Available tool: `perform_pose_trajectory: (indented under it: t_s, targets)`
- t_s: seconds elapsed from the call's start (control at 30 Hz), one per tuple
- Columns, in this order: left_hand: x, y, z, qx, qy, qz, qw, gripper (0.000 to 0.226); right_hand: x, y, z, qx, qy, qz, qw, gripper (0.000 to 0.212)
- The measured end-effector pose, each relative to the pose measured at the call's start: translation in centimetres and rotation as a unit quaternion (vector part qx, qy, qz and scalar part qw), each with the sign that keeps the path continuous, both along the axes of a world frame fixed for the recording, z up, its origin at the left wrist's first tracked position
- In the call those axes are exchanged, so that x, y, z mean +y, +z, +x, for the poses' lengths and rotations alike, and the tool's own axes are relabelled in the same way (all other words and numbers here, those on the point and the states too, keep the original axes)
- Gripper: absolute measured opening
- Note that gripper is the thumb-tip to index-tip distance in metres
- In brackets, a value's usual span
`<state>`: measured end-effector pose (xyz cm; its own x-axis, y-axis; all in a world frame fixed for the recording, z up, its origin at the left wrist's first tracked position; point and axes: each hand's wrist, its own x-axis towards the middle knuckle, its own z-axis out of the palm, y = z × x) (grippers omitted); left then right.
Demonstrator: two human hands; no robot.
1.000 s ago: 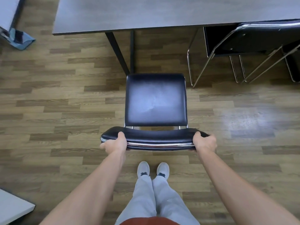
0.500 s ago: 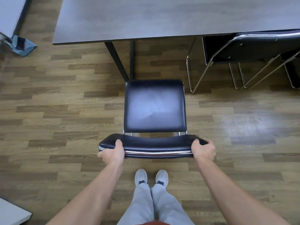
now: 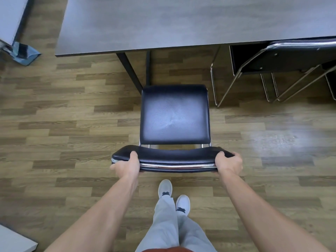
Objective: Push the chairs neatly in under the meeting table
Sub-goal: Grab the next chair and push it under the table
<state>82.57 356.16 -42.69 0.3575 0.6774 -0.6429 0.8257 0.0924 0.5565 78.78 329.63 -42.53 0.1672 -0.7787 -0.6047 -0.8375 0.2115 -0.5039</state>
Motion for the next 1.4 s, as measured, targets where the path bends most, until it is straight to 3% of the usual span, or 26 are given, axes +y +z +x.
perform_pose_trajectory:
  t_s: [0.37, 0.77, 1.4]
  targets:
    - [-0.5, 0.3, 4.0, 0.014, -0.016, 0.001, 1.000, 0.065, -0.3, 0.7, 3.8, 0.036, 0.024, -0.015, 0.999, 0.049]
    - [-1.0, -0.4, 10.0, -0.005, -0.009, -0.003, 1.000, 0.067, -0.3, 0.5, 9.6, 0.004, -0.018, -0.018, 1.000, 0.054]
    - [-1.9, -0.8, 18.5, 0.022, -0.056, 0.016, 0.998, 0.071, -1.6, 0.5, 17.4, 0.023, -0.006, -0.038, 0.999, 0.044]
